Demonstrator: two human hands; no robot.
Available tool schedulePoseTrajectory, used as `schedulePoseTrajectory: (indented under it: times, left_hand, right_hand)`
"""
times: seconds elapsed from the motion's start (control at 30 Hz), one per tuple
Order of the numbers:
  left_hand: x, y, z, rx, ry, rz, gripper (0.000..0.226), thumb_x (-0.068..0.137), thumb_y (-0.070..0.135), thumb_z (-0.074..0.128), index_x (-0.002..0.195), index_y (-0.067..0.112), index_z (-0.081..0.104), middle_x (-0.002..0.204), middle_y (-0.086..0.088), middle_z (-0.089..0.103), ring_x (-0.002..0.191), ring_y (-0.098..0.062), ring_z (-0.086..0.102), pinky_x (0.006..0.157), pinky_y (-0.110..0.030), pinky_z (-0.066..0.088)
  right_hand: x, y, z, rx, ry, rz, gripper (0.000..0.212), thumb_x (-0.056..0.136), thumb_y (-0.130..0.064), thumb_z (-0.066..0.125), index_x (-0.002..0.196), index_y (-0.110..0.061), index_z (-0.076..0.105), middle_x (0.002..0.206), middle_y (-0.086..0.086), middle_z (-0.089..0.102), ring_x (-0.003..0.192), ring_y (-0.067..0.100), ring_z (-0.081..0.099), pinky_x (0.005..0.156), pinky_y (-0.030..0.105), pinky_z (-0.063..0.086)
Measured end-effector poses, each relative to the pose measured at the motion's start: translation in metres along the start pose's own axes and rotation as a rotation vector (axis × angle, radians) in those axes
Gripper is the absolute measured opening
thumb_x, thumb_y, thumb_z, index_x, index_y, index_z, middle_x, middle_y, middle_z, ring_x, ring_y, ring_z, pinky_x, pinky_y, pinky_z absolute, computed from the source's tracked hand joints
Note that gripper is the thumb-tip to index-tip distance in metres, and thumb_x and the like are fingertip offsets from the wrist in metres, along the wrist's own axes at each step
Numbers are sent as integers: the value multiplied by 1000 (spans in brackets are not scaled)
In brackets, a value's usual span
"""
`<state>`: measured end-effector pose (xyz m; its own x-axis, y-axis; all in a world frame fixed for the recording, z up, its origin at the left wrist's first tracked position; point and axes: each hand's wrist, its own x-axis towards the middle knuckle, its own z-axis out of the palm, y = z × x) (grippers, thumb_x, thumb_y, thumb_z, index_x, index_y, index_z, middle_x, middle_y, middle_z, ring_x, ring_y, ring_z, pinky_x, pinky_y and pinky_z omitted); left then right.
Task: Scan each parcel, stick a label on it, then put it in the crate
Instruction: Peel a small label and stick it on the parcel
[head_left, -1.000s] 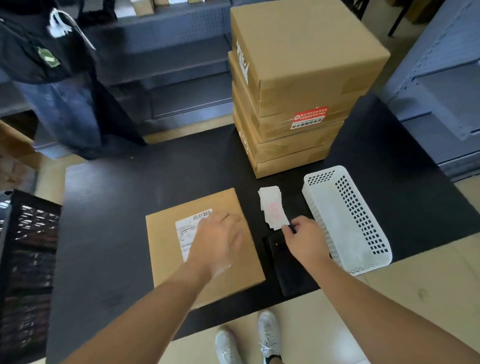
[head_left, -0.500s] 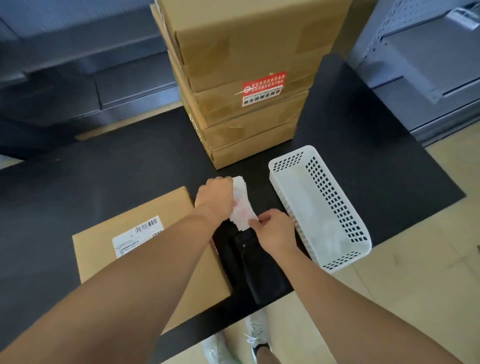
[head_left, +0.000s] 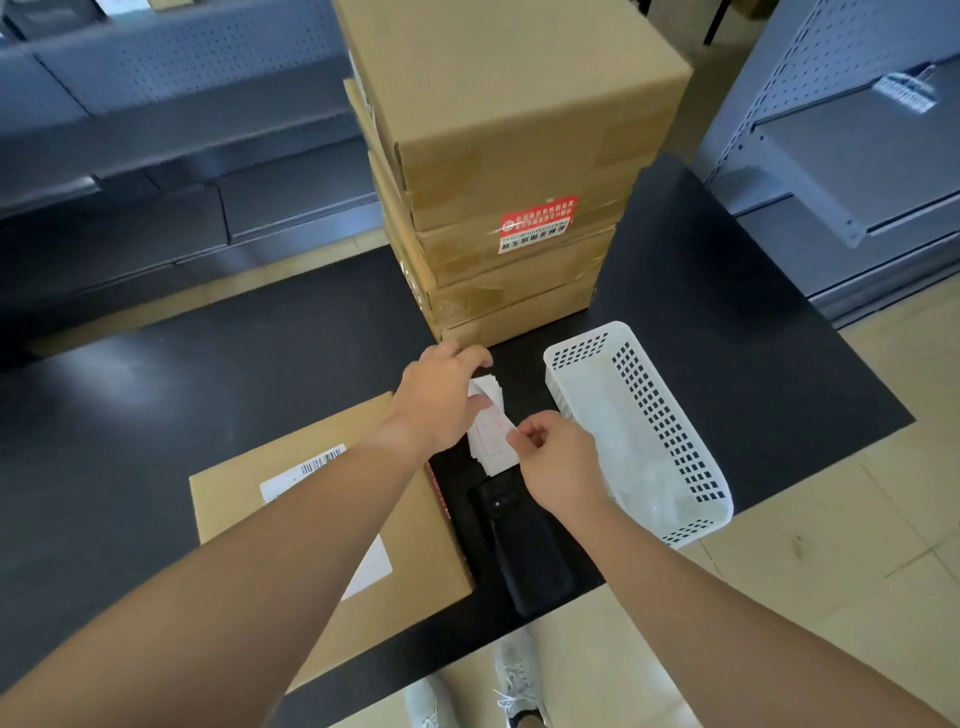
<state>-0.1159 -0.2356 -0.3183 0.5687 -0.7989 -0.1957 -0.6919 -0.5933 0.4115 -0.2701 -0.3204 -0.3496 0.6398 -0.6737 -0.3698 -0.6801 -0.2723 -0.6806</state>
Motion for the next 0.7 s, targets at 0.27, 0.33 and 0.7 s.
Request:
schedulePoseTrajectory:
  times: [0.27,0.33,0.7]
  left_hand:
    - [-63,39,-160,254,124,207,12,97,34,58,99,34,69,98,17,58,96,-12,43,87,-36,35]
    - [-85,46,-201,276,208,216,14,96,28,57,92,30,70,90,16,61,90,-13,47,83,-37,39]
    - [-235,65,-351,-270,689,-18,14,100,28,54,89,24,64,83,10,65,74,-7,58,62,-17,45]
  right_hand:
    - [-41,-134,-94,-103,-57,-367,8,96,-25,69,90,-20,67,83,-9,61,76,8,56,67,25,44]
    - [-58,-174,-113,-101,-61,-459,9,96,-22,71,88,-21,67,82,-9,61,75,8,56,73,30,49]
    - [-173,-327,-163,335,14,-765,27,91,-35,74,116,-32,63,107,-14,64,96,6,61,81,21,53]
